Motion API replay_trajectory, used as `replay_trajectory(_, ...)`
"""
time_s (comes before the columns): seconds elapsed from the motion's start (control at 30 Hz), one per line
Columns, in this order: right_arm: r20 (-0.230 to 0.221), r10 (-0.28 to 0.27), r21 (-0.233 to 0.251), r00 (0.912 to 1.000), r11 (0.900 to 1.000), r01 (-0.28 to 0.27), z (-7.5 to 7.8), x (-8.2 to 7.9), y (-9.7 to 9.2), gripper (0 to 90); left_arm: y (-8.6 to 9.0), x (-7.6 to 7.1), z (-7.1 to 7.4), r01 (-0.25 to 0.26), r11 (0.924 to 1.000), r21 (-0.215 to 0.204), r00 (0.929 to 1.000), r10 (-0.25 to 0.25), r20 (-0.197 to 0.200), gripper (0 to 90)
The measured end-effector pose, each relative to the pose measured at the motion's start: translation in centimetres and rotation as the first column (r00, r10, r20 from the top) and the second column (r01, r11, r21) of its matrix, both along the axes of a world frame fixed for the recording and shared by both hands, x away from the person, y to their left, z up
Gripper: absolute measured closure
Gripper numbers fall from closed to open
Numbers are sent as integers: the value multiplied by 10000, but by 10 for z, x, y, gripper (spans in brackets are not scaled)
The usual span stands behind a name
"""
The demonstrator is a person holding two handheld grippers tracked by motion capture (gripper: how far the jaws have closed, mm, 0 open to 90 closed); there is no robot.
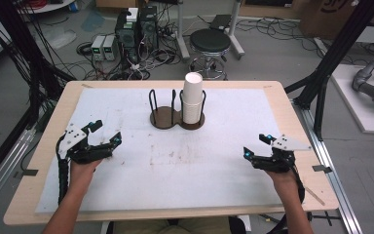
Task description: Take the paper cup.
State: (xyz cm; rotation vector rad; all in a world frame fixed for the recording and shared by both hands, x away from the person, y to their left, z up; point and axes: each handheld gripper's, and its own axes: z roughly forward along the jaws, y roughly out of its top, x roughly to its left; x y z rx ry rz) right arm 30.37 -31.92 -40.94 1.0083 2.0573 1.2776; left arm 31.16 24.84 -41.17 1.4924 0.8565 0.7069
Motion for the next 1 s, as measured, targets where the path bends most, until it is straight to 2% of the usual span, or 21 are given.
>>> replay_trajectory(0.3, -75, 79, 34, 9999, 10000, -79, -1, 2, -1, 206, -3, 0, 0, 9, 10000, 57, 10000, -8, -32, 139)
replay_trajectory(0.63, -101, 202, 24, 9997, 9998, -202, 2, 2, 5, 206, -4, -2, -1, 332, 9994, 70, 9994, -331, -99, 139)
replay_trajectory(1.0, -66, 756, 0, 9971, 9971, -756, 21, 14, 23, 206, -4, 0, -2, 359, 9994, -10, 9991, -359, -233, 142)
